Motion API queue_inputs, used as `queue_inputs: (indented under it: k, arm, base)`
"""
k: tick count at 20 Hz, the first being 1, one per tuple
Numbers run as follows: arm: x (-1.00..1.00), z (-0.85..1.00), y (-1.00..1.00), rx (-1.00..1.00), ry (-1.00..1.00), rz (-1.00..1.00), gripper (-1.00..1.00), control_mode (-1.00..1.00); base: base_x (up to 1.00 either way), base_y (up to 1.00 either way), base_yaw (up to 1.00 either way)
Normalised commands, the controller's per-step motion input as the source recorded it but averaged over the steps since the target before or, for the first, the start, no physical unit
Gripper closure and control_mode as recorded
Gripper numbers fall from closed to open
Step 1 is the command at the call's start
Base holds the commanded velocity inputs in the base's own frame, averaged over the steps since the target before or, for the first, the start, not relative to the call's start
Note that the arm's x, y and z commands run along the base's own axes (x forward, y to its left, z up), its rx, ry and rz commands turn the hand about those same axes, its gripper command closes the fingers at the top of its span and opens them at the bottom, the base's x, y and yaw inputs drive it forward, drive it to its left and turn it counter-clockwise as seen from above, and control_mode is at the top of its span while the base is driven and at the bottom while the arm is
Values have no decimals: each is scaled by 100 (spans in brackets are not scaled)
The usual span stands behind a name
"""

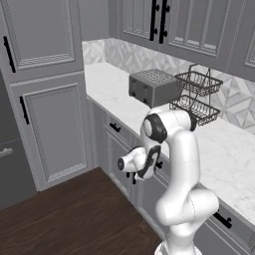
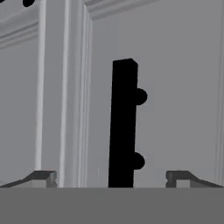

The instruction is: Take a straw from the drawer in front and place it inside the glass cup on the dining counter.

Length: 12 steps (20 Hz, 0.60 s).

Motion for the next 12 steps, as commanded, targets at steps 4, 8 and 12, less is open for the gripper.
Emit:
queue_inputs:
  k: [4, 8, 12]
  arm:
    - [44, -37, 0, -3, 1, 0, -100, -100]
    - [25, -10, -16, -2, 0, 0, -100, -100]
    - [16, -4, -28, -3, 0, 0, -100, -100]
  base:
    - [0, 0, 0]
    - [0, 0, 0]
    - [0, 0, 0]
